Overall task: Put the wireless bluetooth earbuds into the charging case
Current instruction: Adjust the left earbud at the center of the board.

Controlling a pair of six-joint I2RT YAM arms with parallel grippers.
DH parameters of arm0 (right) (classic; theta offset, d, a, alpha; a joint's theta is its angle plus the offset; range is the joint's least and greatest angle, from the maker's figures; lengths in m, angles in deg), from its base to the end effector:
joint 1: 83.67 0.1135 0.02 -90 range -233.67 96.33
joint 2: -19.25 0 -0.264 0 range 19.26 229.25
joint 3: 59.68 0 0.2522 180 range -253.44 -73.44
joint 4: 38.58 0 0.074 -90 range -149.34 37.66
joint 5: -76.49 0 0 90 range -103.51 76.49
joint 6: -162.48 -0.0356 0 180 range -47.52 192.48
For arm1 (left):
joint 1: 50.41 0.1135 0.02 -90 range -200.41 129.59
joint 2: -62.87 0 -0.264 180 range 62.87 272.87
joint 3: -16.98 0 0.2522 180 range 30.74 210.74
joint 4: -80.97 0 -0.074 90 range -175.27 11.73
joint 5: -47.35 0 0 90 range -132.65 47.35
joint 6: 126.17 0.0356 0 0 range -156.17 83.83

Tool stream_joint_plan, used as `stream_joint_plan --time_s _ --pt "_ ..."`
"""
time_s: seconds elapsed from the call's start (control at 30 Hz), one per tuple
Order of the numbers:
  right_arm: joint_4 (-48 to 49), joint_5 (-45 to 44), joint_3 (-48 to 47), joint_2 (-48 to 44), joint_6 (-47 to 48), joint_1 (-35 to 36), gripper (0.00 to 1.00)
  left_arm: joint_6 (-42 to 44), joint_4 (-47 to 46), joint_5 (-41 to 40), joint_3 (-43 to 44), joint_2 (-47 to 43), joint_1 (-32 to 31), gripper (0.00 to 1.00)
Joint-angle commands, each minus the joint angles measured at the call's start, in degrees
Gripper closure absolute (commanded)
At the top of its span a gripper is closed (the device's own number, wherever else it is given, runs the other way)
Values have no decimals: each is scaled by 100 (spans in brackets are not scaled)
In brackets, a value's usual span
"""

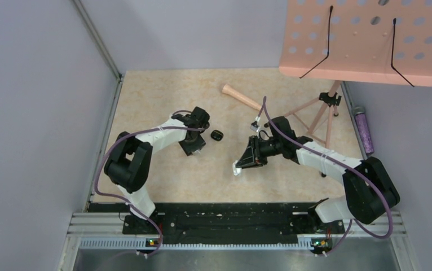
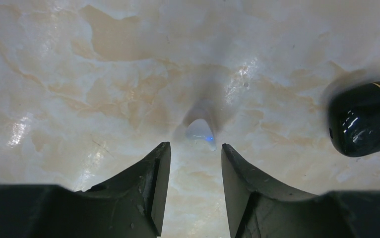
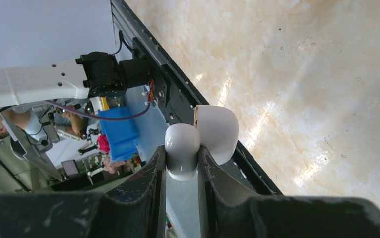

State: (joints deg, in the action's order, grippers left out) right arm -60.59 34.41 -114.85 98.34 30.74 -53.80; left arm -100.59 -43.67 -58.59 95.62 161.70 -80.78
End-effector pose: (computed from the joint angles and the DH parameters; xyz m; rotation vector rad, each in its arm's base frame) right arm 0.2198 0.1567 0.2002 -0.1938 2.6014 1.5333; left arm 0.2847 -0.1555 0.1825 -0.8574 2.6322 0.0041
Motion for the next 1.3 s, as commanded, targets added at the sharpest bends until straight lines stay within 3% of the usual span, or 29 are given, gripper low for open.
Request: stream_joint_plan --time_s 0.0,0.5,0.53,0.6,0.73,0.87,0.97,1.1,1.17,1.23,1.27 --pt "-3 11 -193 -235 129 -26 100 -345 109 -276 317 167 16 54" --pt "-30 116 -280 -113 239 -34 100 -387 24 -418 270 466 14 59" --pt "-26 125 -272 -113 243 -33 100 -387 8 -434 265 463 18 61" --pt "-27 127 -265 -121 252 -33 100 -371 8 -453 288 464 15 74" --pt "-26 139 -263 -122 247 -30 100 -315 61 -498 304 377 19 77" --pt "-27 125 -271 -122 238 -33 100 -103 182 -602 384 137 14 77" --pt "-25 118 -271 -120 231 -30 100 640 -218 -542 261 -441 6 75" --pt "-11 119 -256 -96 226 -33 100 1367 -1070 -391 -356 -1185 5 60" --pt "14 120 -243 -93 219 -29 100 1614 -1249 -298 -535 -1344 10 38" --pt "35 129 -245 -79 205 -23 100 1731 -1217 -263 -564 -1355 5 5" --pt "41 127 -245 -71 199 -27 100 1768 -1178 -226 -552 -1326 6 2"
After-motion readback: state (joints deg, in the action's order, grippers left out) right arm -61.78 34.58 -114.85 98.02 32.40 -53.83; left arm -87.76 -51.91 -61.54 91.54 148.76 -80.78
